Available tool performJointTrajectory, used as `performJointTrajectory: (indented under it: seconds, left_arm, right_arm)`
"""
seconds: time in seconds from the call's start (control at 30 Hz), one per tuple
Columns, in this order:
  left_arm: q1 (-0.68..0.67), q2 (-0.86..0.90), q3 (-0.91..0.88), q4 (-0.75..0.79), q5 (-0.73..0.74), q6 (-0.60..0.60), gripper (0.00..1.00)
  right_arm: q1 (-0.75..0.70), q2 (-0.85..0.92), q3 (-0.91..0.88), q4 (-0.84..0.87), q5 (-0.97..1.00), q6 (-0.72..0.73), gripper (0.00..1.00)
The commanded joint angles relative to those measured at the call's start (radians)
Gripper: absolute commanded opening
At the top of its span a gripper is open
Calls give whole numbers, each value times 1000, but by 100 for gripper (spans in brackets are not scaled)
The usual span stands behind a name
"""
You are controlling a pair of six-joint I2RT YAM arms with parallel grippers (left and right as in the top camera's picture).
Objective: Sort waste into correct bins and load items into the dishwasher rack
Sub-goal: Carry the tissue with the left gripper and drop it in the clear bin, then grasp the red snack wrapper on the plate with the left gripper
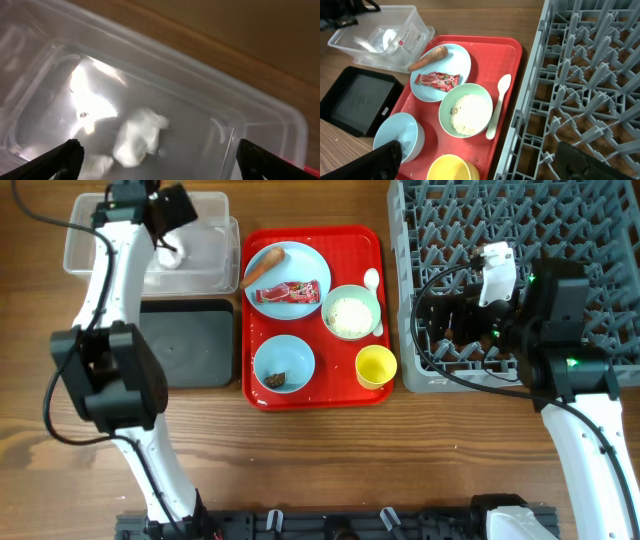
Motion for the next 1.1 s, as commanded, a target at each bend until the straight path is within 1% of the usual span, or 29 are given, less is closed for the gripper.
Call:
performJointTrajectory:
  seconds: [0.0, 0.07, 0.1, 0.2, 0.23, 0.27, 0.3, 0.4, 0.43, 0.5, 0.63, 0.73, 0.87, 0.97, 1.07]
  left_arm:
    - [-10, -40, -3, 5, 23, 9, 100]
    - [-11, -87, -3, 3, 55, 10, 100]
    - [-11, -112, -3, -7, 97, 16, 100]
    - [-31, -188, -3, -97, 399, 180, 98]
    - [-49, -194, -3, -135, 452, 227, 96]
    - [-72, -194, -3, -184, 483, 278, 96]
    - [-90, -191, -4, -217, 486, 309, 96]
    - [-194, -152, -9, -354, 482, 480, 94]
    - [-238, -129, -13, -363, 468, 497, 93]
    - [-290, -93, -24, -348, 433, 497, 88]
    - [-352, 5, -26, -325, 323, 497, 89]
    - [-356, 64, -26, -297, 320, 497, 89]
    - [-356, 138, -26, -276, 320, 512, 92]
    - [-356, 175, -26, -273, 320, 512, 91]
    - [-356, 192, -26, -263, 320, 512, 88]
  right_arm:
    - [1, 7, 24, 3, -23, -13, 100]
    - [2, 7, 24, 2, -23, -14, 100]
    - [2, 7, 24, 2, -23, -13, 100]
    - [2, 7, 24, 2, -23, -14, 100]
    - [2, 7, 24, 2, -23, -14, 100]
    - [2, 7, 24, 2, -22, -14, 100]
    - [2, 7, 24, 2, -23, -18, 100]
    - [2, 7, 24, 3, -22, -18, 100]
    - [2, 7, 24, 2, -23, -18, 100]
    - [2, 7, 24, 2, -23, -17, 100]
    - [2, 7, 24, -2, -23, -17, 100]
    - [2, 7, 24, -9, -23, -17, 100]
    - [2, 7, 24, -10, -22, -17, 100]
    - [2, 7, 24, -10, -22, -17, 100]
    - [2, 7, 24, -10, -22, -17, 100]
